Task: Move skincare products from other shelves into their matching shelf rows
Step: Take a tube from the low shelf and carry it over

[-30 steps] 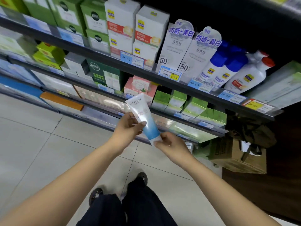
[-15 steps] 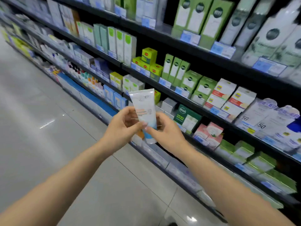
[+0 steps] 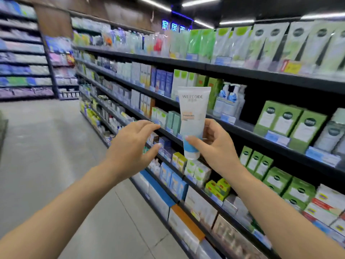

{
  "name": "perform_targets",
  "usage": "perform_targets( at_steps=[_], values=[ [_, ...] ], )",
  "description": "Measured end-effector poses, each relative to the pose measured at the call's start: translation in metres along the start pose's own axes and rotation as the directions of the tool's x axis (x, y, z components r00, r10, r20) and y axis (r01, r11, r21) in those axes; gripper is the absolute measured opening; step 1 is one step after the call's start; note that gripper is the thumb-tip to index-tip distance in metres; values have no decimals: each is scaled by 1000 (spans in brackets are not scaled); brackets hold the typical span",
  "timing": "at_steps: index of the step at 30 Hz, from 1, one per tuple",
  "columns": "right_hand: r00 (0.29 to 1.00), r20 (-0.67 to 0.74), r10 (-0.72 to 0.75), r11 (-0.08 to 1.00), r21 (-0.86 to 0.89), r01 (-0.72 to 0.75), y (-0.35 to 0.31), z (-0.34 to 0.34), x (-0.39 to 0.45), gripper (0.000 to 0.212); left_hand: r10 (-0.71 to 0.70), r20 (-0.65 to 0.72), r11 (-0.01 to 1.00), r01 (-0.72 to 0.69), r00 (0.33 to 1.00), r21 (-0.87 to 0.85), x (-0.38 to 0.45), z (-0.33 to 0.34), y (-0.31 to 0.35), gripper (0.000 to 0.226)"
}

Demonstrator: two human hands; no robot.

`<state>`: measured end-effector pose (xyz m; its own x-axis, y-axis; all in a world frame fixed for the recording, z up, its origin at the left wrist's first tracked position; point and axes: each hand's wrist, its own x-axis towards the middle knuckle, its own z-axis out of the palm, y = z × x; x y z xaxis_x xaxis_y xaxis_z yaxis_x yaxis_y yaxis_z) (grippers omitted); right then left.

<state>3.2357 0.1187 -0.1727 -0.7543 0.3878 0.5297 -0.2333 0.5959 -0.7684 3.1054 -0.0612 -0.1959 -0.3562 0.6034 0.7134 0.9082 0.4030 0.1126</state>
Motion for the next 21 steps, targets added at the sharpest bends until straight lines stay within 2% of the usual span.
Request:
perform_targets(
  at_steps=[9,17,21],
  values=[
    [992,-59,-112,992,46,115,41,51,155,33,58,-37,988,-51,998,148,104,41,-115,53],
    [995,-54,-85,989,113,91,84,98,290,31,43,-77,986,-30,996,161,176,72,-228,50],
    [996,-44,-83,991,102,87,105,132,346,32,43,-55,979,-31,998,203,201,89,-292,52]
  ],
)
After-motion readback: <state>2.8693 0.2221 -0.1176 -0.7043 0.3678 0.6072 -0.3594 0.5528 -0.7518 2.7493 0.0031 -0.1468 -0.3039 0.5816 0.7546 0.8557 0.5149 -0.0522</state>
